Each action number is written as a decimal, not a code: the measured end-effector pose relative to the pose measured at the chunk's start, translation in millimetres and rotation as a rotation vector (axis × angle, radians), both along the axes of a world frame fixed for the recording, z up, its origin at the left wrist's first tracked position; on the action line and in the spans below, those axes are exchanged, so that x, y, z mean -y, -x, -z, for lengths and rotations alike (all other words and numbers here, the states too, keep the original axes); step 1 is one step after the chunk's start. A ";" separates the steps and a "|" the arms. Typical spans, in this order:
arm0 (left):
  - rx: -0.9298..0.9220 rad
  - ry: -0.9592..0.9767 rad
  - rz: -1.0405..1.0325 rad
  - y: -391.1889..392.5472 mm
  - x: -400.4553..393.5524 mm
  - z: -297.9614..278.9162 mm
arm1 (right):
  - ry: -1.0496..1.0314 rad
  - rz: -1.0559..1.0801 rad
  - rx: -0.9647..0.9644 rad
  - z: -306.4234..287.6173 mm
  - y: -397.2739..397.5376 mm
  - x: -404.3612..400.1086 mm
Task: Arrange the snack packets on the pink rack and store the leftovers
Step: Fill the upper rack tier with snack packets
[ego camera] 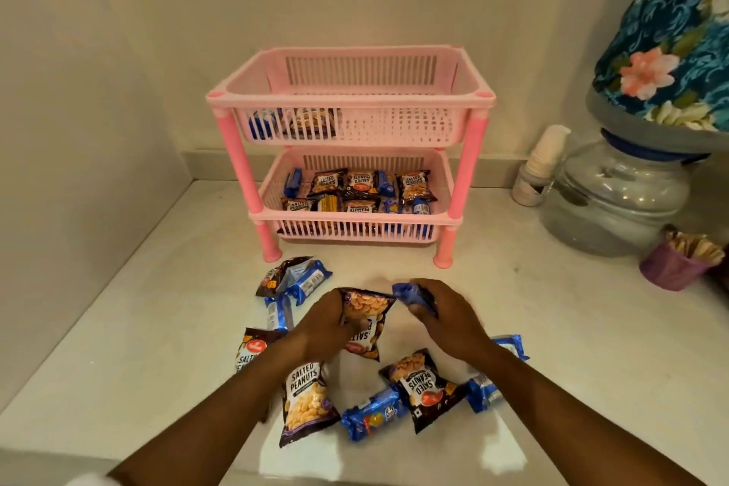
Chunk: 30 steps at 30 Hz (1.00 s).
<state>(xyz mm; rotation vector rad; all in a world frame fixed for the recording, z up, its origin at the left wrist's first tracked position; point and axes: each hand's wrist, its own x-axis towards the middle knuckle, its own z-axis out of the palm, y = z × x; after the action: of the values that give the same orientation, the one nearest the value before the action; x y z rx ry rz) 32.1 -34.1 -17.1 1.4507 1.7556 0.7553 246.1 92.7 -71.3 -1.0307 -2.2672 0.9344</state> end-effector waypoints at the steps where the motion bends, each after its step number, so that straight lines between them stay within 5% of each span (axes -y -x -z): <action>1: 0.049 0.007 -0.026 2.7 -3.9 -5.3 | 0.066 0.014 -0.074 -11.2 5.0 0.9; 8: 0.355 -0.142 -0.217 11.1 -39.1 -62.3 | 0.609 0.072 -0.604 -88.0 35.6 -5.1; 16: 0.368 -0.544 -0.202 15.5 -84.1 -168.6 | 0.439 -0.003 -0.825 -202.2 58.3 -18.7; 24: 0.324 -0.565 -0.328 56.8 -149.4 -274.6 | 0.266 0.150 -0.749 -302.4 96.2 -74.7; 30: 0.188 -0.518 -0.396 83.0 -212.4 -288.1 | 0.209 0.331 -0.504 -332.2 129.5 -144.8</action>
<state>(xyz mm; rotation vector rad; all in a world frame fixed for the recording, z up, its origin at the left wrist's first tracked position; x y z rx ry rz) -51.0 178.3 271.0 1.2941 1.7968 1.5955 116.6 237.4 260.9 -1.0695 -1.5601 1.1468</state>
